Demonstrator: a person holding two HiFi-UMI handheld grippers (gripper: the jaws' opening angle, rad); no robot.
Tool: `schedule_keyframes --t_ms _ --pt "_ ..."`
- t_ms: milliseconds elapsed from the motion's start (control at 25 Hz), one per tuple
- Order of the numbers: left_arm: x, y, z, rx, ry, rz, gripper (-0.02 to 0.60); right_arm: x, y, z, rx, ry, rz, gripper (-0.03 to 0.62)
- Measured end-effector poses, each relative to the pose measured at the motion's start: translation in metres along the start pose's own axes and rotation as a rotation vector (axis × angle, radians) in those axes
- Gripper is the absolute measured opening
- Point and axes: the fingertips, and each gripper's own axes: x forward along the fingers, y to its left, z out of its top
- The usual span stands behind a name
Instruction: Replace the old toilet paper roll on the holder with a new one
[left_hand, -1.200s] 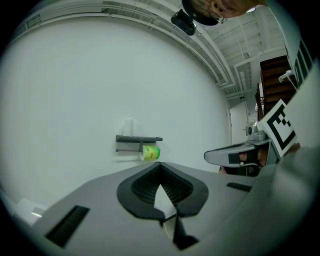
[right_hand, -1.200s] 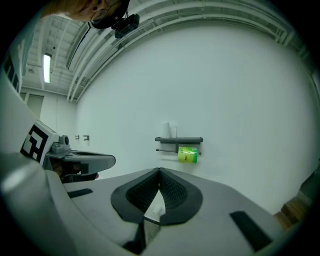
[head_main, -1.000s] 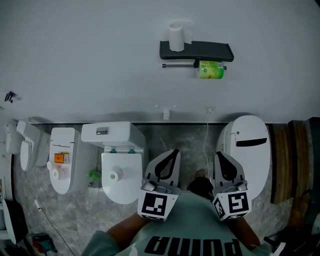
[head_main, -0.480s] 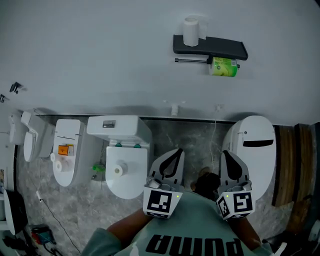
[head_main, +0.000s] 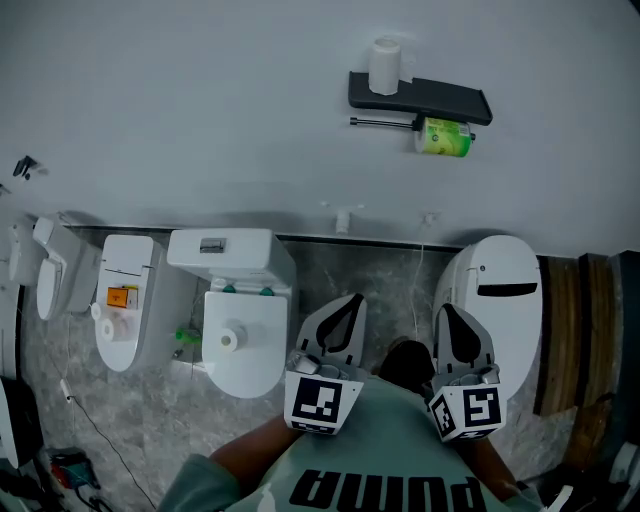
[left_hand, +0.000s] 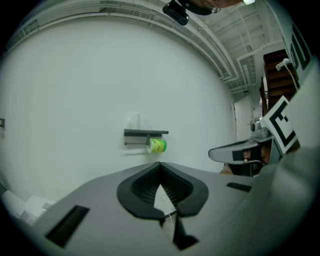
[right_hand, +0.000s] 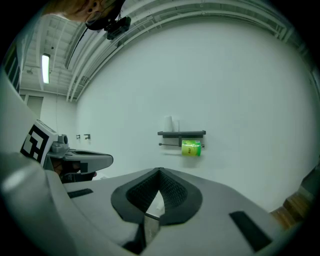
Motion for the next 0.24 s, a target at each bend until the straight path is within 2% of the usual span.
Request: schedule_keyframes --t_ms 240 --pt "-0.0086 0.0062 0.0073 0.005 -0.019 0.029 0.005 -0.0027 0.007 0.0058 -0.007 -0.012 0.002 0.008"
